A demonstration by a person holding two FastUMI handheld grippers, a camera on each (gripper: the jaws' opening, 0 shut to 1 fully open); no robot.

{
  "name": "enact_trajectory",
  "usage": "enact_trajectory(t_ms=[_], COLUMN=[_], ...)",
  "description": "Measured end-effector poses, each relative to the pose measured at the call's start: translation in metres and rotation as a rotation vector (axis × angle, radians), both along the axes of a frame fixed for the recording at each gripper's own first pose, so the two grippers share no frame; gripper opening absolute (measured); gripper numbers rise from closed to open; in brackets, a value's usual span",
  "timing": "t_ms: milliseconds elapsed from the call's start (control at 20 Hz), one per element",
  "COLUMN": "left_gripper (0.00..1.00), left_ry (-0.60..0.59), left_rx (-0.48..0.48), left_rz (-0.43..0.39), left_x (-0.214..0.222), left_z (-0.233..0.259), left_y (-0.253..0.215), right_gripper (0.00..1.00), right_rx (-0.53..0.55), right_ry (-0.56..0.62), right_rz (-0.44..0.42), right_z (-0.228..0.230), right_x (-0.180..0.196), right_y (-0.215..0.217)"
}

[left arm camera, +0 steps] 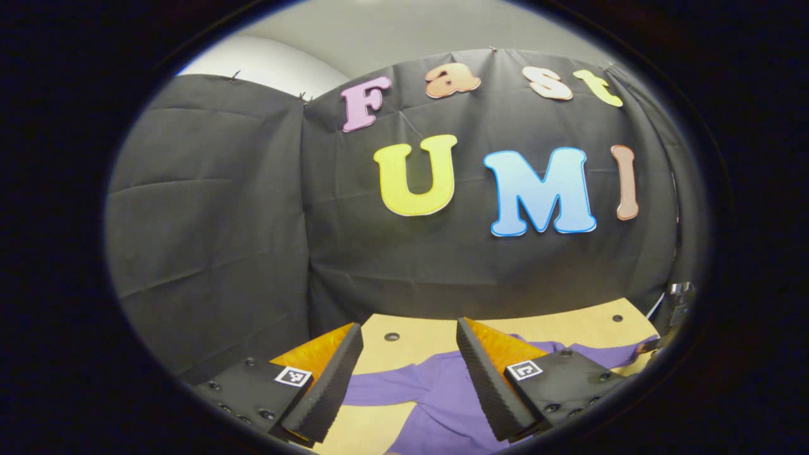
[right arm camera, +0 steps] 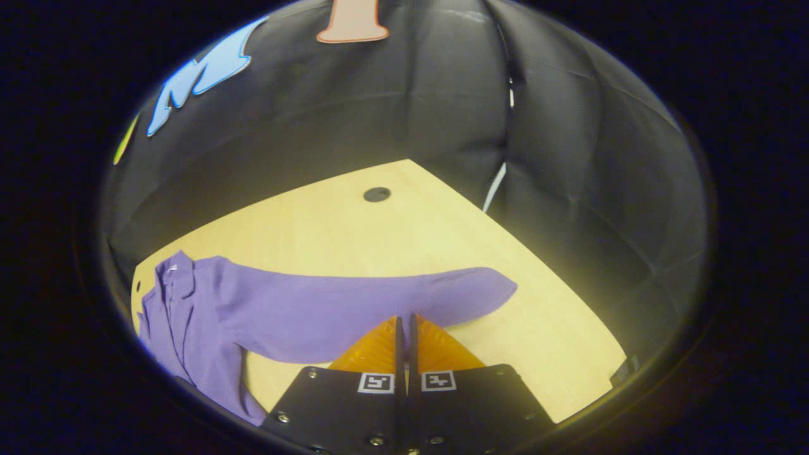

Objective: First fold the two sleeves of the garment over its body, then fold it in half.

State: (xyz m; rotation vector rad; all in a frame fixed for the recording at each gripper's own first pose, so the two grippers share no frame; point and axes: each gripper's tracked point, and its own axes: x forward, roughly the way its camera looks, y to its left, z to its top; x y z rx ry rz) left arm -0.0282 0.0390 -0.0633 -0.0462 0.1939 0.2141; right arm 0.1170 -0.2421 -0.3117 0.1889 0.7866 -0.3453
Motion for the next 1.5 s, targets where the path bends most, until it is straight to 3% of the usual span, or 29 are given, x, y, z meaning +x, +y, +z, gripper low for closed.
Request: enact_trajectory(t_ms=[800,1500], left_gripper=[1.00,1.00], left_ry=[0.037,0.102], left_rx=[0.010,0.006], left_rz=[0.134,0.307], left_x=[-0.044,-0.081], left_z=[-0.033,-0.073], left_y=[0.132,0.246], right_gripper=[0.01,0.01], right_rx=[0.133,0.214], right_ry=[-0.113,-0.064], right_rz=[0.315,0.599], right_z=[0.056,0.038], right_x=[0.071,0.072], right_y=[0.276,0.508])
